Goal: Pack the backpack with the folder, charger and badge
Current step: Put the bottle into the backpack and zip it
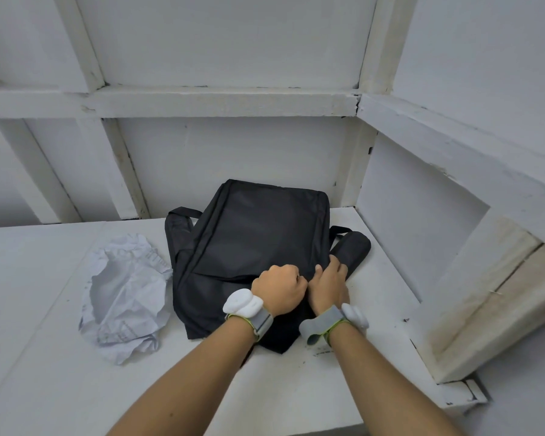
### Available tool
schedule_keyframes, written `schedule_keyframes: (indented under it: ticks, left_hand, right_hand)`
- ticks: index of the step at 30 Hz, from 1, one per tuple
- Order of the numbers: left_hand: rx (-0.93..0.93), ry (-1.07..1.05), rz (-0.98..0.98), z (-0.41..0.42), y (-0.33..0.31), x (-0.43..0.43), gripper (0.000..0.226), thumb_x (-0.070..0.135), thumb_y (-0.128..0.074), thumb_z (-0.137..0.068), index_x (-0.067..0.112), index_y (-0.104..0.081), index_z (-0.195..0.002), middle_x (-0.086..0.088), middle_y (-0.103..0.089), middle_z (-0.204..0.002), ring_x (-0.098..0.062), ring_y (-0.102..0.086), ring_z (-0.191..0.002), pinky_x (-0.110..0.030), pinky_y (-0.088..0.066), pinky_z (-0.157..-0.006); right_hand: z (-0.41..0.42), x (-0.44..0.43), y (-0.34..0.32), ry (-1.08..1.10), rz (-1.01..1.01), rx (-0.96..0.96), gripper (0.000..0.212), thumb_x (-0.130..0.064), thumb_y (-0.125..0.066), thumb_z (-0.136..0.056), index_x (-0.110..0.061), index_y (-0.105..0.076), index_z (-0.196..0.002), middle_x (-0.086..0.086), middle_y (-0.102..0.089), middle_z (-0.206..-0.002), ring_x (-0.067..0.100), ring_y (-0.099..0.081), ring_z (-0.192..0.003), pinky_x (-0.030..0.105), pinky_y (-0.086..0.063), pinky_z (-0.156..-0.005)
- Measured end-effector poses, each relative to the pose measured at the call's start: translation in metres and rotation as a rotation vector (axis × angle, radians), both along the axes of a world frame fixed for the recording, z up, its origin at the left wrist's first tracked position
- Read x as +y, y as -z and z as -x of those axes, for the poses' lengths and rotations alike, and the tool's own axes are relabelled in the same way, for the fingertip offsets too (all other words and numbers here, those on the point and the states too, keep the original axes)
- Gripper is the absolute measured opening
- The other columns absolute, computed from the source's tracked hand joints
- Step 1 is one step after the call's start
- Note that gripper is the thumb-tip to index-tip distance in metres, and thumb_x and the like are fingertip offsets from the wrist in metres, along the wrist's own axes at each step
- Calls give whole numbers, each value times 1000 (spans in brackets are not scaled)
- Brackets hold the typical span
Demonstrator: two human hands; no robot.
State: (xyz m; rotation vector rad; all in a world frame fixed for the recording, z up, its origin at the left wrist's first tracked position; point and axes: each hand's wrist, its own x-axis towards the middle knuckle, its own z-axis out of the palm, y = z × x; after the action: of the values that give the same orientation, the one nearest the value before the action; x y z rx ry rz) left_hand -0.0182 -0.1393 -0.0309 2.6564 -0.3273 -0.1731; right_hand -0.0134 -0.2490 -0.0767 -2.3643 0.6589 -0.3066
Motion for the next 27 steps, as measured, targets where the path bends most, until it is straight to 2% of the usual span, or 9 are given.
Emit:
schedule_keyframes:
  ticks: [3, 6, 10, 12, 16, 20, 24, 27]
  left_hand:
    - [12, -35, 2, -5, -8, 19, 29, 35, -44, -91, 11, -58, -87, -11, -62, -94, -37, -60, -89, -38, -49, -78]
    - [-32, -167, -13, -22, -11, 62, 24, 36, -47, -88, 14, -56, -81, -18, -65, -102, -43, -60, -97, -39, -47, -82]
    - [-85, -474, -2, -38, 3, 141, 28, 27, -49, -92, 4, -65, -94, -26, -66, -108, -44, -60, -103, -39, -47, -86]
    - [-74, -554, 4, -36, 14, 162, 29, 23, -49, -94, -1, -65, -94, -26, -66, -107, -42, -61, -102, -37, -45, -82]
    - [-91, -608, 37, -30, 23, 159, 24, 20, -49, -93, 0, -62, -92, -22, -65, -97, -42, -61, -95, -32, -37, -71]
    - [-180, -590, 132, -23, 19, 162, 19, 21, -61, -89, 5, -51, -95, -11, -55, -84, -32, -54, -82, -34, -37, -70]
    - [-257, -545, 198, -23, 15, 164, 31, 15, -70, -84, 7, -48, -105, -6, -51, -92, -22, -46, -82, -33, -37, -72]
    - [-289, -510, 200, -22, 12, 161, 25, 15, -68, -85, 7, -51, -102, -4, -53, -88, -21, -47, -80, -31, -36, -72]
  right_hand:
    - [0, -3, 0, -11, 57, -3, 41, -21, -37, -104, -9, -37, -143, 14, -42, -139, 39, -60, -101, 36, -42, -73]
    - [-2, -5, 0, -16, 68, 8, 40, -20, -36, -104, -10, -38, -143, 12, -42, -141, 38, -60, -101, 33, -37, -71]
    - [-4, -8, 2, -15, 67, 17, 39, -19, -36, -104, -10, -38, -142, 13, -42, -140, 39, -60, -101, 34, -37, -72]
    - [-5, -9, 2, -28, 81, 20, 40, -20, -36, -104, -9, -38, -143, 13, -42, -141, 38, -60, -103, 33, -38, -73]
    - [-7, -8, -1, -33, 99, 42, 41, -21, -37, -104, -10, -37, -143, 13, -43, -141, 37, -59, -106, 34, -39, -76]
    - [-7, -8, -4, -9, 92, 45, 42, -25, -42, -101, -12, -41, -142, 11, -45, -141, 34, -55, -116, 41, -42, -90]
    - [-5, -9, -7, 28, 103, 33, 44, -29, -48, -96, -13, -46, -138, 11, -48, -138, 32, -49, -122, 43, -41, -95]
    - [-6, -6, -10, 46, 102, 10, 47, -26, -52, -93, -13, -46, -138, 12, -45, -139, 33, -46, -123, 43, -39, -96]
